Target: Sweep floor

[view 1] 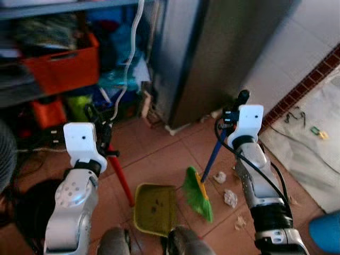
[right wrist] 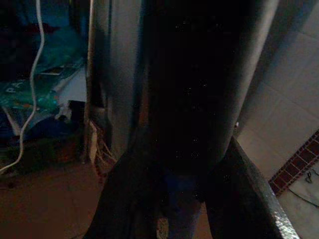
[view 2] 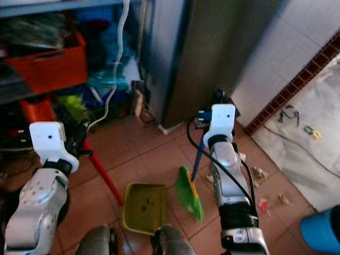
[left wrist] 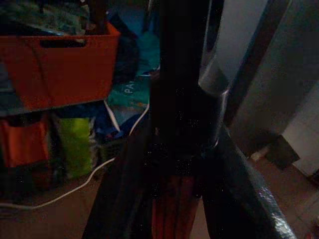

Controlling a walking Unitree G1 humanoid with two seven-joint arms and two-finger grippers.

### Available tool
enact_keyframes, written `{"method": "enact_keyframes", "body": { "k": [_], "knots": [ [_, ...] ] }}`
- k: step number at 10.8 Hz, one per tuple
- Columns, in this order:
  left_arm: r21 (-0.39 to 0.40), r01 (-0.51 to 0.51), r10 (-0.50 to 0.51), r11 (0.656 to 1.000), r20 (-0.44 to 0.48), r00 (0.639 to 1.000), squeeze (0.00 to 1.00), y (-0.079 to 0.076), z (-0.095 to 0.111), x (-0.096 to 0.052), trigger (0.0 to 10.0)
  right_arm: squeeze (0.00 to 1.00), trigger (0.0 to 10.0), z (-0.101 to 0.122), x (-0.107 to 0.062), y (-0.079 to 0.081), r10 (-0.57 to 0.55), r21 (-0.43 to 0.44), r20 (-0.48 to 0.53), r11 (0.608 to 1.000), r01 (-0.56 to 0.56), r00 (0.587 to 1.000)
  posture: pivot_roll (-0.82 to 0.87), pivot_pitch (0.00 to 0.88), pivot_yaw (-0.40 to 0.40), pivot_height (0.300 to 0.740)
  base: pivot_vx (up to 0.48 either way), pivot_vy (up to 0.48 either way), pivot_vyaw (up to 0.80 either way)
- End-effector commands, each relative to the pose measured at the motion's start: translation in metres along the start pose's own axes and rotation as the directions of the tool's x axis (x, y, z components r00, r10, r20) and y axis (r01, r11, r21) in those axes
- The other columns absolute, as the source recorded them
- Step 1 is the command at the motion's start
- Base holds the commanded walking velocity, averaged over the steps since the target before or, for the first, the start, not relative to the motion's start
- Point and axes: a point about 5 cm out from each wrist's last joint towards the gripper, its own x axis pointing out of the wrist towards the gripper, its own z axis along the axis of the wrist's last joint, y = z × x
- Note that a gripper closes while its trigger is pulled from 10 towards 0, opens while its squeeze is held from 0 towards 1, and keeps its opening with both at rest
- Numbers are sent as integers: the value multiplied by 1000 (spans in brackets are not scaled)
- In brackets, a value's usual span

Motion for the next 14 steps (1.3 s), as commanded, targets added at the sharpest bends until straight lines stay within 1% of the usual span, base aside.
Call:
{"method": "enact_keyframes", "body": {
  "k": [1,5,8,9,10,11,12,14],
  "knots": [
    [-16,23,-22,1000,39,999,0,-5,7,0,10000,0,10000,-4,-1,-4,-14,-3,-14,1000,14,1000,84,109,-119,740,-270,0,0],
    [-16,20,-19,1000,34,999,0,-4,7,-1,10000,0,10000,-4,0,-2,-7,-1,-17,1000,7,1000,85,118,-120,740,-256,0,0],
    [-8,22,-22,1000,44,999,0,-5,9,0,10000,0,10000,-6,-3,-4,-21,2,-27,1000,21,999,79,121,-115,740,0,0,0],
    [26,39,-40,999,48,998,0,-7,10,0,10000,0,10000,-7,-2,-5,-25,0,-30,1000,25,999,81,121,-117,740,0,0,-800],
    [41,51,-54,998,66,996,0,-7,13,1,10000,0,10000,-7,-1,-6,-35,0,-34,999,35,999,86,121,-119,740,0,0,-800],
    [31,11,-13,999,61,998,0,-1,12,2,10000,0,10000,-8,1,-5,-35,0,-35,999,35,999,89,119,-117,740,0,0,-800],
    [24,-13,12,1000,61,998,0,2,12,1,10000,0,10000,-7,1,-4,-34,1,-34,999,34,999,89,119,-117,740,0,0,-800],
    [-11,31,-30,999,60,998,0,-4,11,0,10000,0,10000,-9,0,-5,-35,-1,-39,999,35,999,85,117,-113,740,0,0,-800]
  ]
}}
